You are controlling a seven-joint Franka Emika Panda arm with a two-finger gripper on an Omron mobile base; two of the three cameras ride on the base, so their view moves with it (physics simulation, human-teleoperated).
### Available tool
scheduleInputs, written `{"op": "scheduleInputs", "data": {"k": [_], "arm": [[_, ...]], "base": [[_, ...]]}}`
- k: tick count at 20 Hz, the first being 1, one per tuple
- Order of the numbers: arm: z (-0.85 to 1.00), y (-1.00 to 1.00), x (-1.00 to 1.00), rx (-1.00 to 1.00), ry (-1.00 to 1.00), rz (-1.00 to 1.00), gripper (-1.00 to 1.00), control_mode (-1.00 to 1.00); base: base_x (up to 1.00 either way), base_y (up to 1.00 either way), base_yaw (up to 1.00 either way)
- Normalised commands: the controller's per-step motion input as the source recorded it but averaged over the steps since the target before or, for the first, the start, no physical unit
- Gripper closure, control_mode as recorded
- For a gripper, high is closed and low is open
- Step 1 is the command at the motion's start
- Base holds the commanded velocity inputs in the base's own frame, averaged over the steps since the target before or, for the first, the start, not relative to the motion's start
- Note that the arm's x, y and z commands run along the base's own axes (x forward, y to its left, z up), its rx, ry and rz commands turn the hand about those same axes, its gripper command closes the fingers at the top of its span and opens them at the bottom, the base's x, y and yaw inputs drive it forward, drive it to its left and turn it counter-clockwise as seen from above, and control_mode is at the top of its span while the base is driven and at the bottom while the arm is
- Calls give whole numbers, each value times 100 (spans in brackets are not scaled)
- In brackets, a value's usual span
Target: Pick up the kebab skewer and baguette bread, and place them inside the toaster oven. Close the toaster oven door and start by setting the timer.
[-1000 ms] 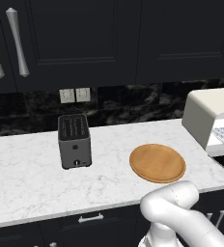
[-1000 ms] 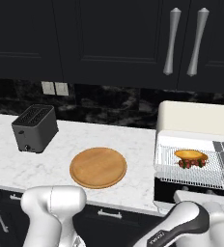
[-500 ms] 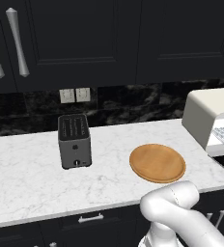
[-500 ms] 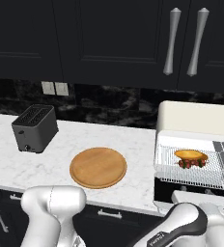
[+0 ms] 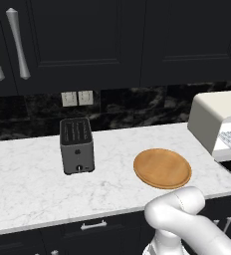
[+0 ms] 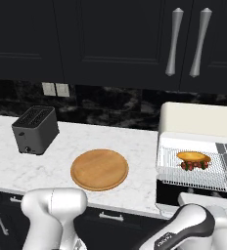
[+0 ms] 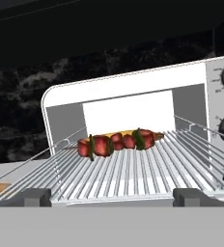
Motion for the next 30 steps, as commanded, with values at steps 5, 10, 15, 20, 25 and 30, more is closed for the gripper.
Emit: {"op": "scheduleInputs", "data": {"k": [5,10,15,20,25,30], "arm": [[-13,-9,1,-7,-3,0,-100,-100],[-5,0,1,-6,0,0,-100,-100],[0,0,18,0,0,0,-100,-100],[-2,0,22,0,0,0,-100,-100],[-12,-11,1,0,0,-3,-100,-100],[-3,-9,1,0,0,-4,-100,-100]], "base": [[0,0,0],[0,0,0],[0,0,0],[0,0,0],[0,0,0],[0,0,0]]}}
